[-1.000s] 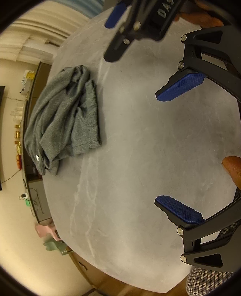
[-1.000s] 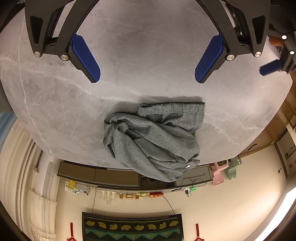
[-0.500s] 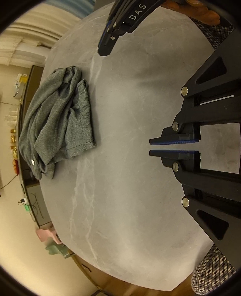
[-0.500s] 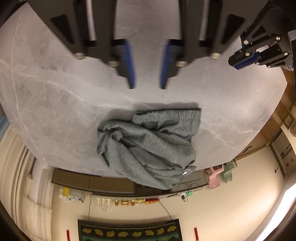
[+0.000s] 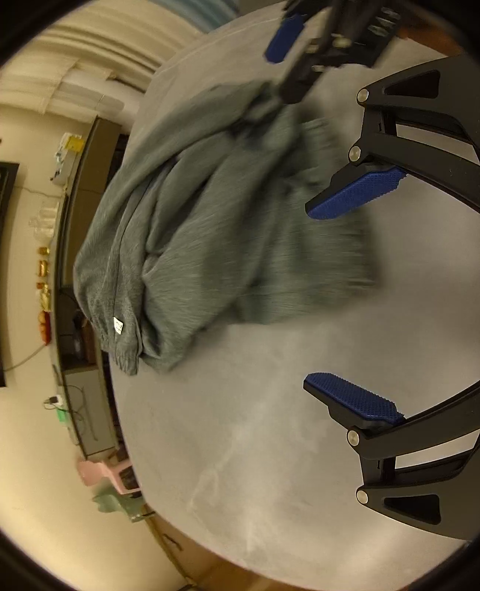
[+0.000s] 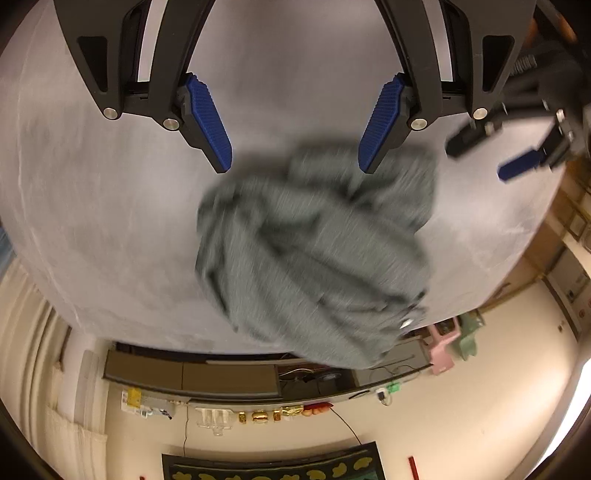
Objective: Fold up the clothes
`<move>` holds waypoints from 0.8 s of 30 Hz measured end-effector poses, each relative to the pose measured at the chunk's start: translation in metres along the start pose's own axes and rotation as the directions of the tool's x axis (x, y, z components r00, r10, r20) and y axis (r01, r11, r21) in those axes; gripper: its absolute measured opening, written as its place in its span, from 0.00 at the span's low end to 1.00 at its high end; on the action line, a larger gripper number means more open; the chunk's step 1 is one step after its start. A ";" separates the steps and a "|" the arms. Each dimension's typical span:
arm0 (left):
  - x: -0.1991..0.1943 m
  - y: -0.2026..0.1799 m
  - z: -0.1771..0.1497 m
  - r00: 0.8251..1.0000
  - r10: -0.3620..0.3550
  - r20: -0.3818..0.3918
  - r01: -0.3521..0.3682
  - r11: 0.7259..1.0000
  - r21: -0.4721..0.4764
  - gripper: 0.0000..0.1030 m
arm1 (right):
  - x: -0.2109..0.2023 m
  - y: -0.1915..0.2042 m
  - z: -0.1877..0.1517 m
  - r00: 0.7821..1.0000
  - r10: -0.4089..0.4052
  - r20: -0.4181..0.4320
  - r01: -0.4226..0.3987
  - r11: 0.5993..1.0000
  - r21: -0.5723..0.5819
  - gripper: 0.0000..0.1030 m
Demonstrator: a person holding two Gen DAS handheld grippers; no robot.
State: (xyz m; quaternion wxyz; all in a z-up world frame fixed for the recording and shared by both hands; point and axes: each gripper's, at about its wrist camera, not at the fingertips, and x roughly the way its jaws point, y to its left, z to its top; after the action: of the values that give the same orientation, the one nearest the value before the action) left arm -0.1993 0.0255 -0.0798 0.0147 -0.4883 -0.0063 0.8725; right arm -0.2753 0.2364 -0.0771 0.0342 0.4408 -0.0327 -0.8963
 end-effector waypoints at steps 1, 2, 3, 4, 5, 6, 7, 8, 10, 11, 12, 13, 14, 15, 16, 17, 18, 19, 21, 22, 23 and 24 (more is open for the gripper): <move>0.014 -0.001 0.010 1.000 -0.010 -0.019 0.010 1.000 -0.019 0.84 | 0.014 -0.001 0.009 1.000 -0.015 -0.008 0.014 1.000 -0.015 0.76; 0.029 -0.003 0.022 0.999 -0.028 -0.034 0.027 0.999 -0.032 0.84 | 0.028 -0.003 0.017 0.999 -0.029 -0.016 0.029 0.999 -0.030 0.76; 0.041 -0.006 0.031 0.998 -0.050 -0.036 0.049 0.998 -0.031 0.82 | 0.046 -0.005 0.022 0.999 -0.034 -0.025 0.033 0.998 -0.045 0.76; 0.053 -0.008 0.041 0.996 -0.077 -0.038 0.077 0.997 -0.022 0.50 | 0.058 -0.008 0.024 0.999 -0.025 -0.036 0.024 0.998 -0.050 0.60; 0.060 -0.010 0.051 0.993 -0.108 -0.047 0.108 0.994 0.001 0.09 | 0.066 -0.013 0.026 0.999 -0.014 -0.045 0.013 0.999 -0.036 0.24; 0.059 -0.009 0.060 0.992 -0.115 -0.049 0.115 0.993 0.006 0.05 | 0.073 -0.020 0.029 0.999 -0.003 -0.053 0.002 1.000 -0.019 0.16; 0.044 -0.003 0.069 0.992 -0.125 0.002 0.125 0.992 0.002 0.05 | 0.069 -0.026 0.034 0.998 0.035 -0.057 -0.034 0.999 0.014 0.09; 0.025 0.003 0.079 0.988 -0.137 0.069 0.138 0.990 0.001 0.04 | 0.064 -0.033 0.039 0.995 0.077 -0.058 -0.074 0.996 0.048 0.08; -0.053 0.020 0.093 0.943 -0.193 0.271 0.199 0.980 0.004 0.04 | 0.017 -0.047 0.057 0.984 0.171 0.044 -0.175 0.977 0.119 0.08; -0.099 0.033 0.092 0.900 -0.225 0.372 0.241 0.971 0.005 0.04 | -0.008 -0.049 0.064 0.970 0.225 0.091 -0.235 0.964 0.124 0.08; -0.140 0.051 0.084 0.858 -0.223 0.463 0.249 0.968 0.003 0.04 | -0.045 -0.047 0.070 0.934 0.323 0.156 -0.340 0.935 0.100 0.08; -0.180 0.068 0.076 0.807 -0.217 0.549 0.259 0.966 0.002 0.04 | -0.071 -0.043 0.071 0.905 0.381 0.191 -0.397 0.916 0.057 0.08; -0.212 0.087 0.068 0.768 -0.205 0.606 0.266 0.964 -0.010 0.04 | -0.082 -0.036 0.066 0.899 0.391 0.199 -0.401 0.916 0.011 0.08; -0.214 0.107 0.064 0.789 -0.186 0.586 0.262 0.964 -0.047 0.04 | -0.092 -0.030 0.060 0.895 0.397 0.204 -0.398 0.917 -0.035 0.08; -0.194 0.118 0.063 0.845 -0.175 0.506 0.245 0.967 -0.074 0.04 | -0.102 -0.023 0.054 0.891 0.403 0.209 -0.394 0.915 -0.081 0.08; -0.154 0.125 0.056 0.919 -0.170 0.356 0.216 0.972 -0.094 0.05 | -0.090 -0.020 0.047 0.914 0.369 0.171 -0.359 0.929 -0.084 0.10; -0.114 0.132 0.050 0.968 -0.161 0.195 0.184 0.977 -0.109 0.05 | -0.074 -0.018 0.042 0.933 0.338 0.121 -0.332 0.941 -0.070 0.12; -0.078 0.139 0.042 0.988 -0.144 0.058 0.150 0.981 -0.120 0.06 | -0.053 -0.016 0.036 0.952 0.303 0.051 -0.301 0.952 -0.046 0.14; -0.039 0.150 0.013 0.993 -0.111 -0.041 0.105 0.986 -0.130 0.06 | -0.021 -0.011 0.026 0.967 0.247 -0.056 -0.249 0.968 -0.022 0.17; -0.030 0.154 0.004 0.991 -0.120 -0.058 0.111 0.984 -0.139 0.08 | -0.013 -0.008 0.022 0.970 0.228 -0.084 -0.230 0.973 -0.024 0.19; -0.024 0.159 -0.003 0.988 -0.142 -0.062 0.131 0.978 -0.160 0.17 | -0.004 -0.005 0.018 0.972 0.208 -0.111 -0.212 0.977 -0.026 0.25; -0.018 0.163 -0.009 0.984 -0.168 -0.065 0.154 0.972 -0.179 0.25 | -0.008 -0.002 0.017 0.978 0.190 -0.091 -0.194 0.980 -0.043 0.31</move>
State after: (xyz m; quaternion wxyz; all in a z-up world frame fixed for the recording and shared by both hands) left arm -0.1853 -0.1382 -0.0737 0.0432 -0.5201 -0.1211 0.8444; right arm -0.2839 0.2393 -0.0612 0.1335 0.4728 -0.0504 -0.8695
